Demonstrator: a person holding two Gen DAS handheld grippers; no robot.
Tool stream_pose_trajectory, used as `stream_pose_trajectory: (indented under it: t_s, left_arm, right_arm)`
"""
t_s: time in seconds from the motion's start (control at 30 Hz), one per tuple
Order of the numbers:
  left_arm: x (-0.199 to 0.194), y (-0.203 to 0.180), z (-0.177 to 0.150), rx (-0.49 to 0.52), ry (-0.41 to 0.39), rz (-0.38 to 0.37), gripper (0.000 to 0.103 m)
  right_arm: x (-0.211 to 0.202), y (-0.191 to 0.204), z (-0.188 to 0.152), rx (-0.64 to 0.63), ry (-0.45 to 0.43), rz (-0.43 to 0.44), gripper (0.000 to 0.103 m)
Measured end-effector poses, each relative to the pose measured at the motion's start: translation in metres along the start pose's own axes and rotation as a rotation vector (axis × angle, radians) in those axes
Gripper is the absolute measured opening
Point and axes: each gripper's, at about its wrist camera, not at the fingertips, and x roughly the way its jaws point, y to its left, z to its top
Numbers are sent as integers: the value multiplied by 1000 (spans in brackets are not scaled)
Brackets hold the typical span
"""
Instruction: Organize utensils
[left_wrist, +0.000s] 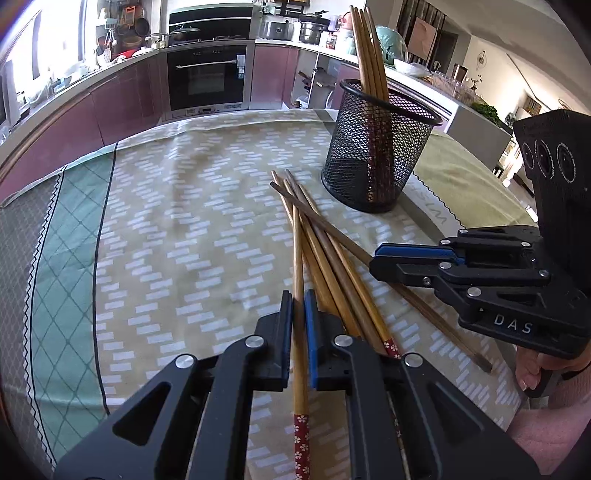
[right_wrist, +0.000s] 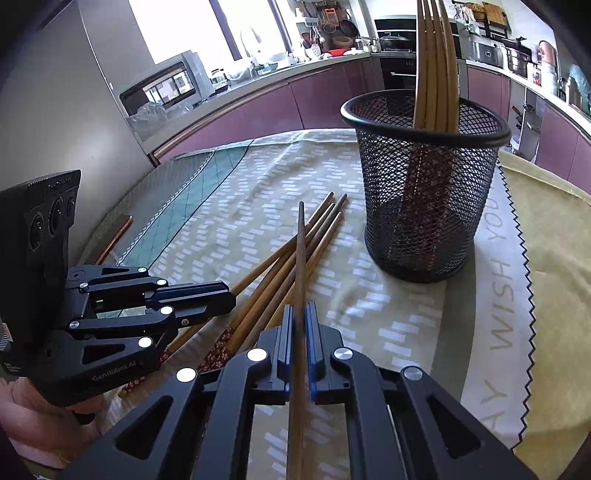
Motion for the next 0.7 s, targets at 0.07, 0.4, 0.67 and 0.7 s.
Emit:
stream_pose_trajectory:
  t_s: [0.07,0.4,0.67,0.7]
  left_arm:
    - [3,2,2,-1,13,-10,8]
    - [14,3,14,4,25,-16,8]
    - [-6,1,22,3,-28,-35,7]
    - [-11,0,23,4,-40,-41,7]
  right_arm:
    - [4,0,2,-4,12,-12,10]
    - [8,-3,8,-17,8,-5,7]
    - [-24,-5,10,-18,-82,33,6]
    - [-30,-4,11,-21,-98,36,6]
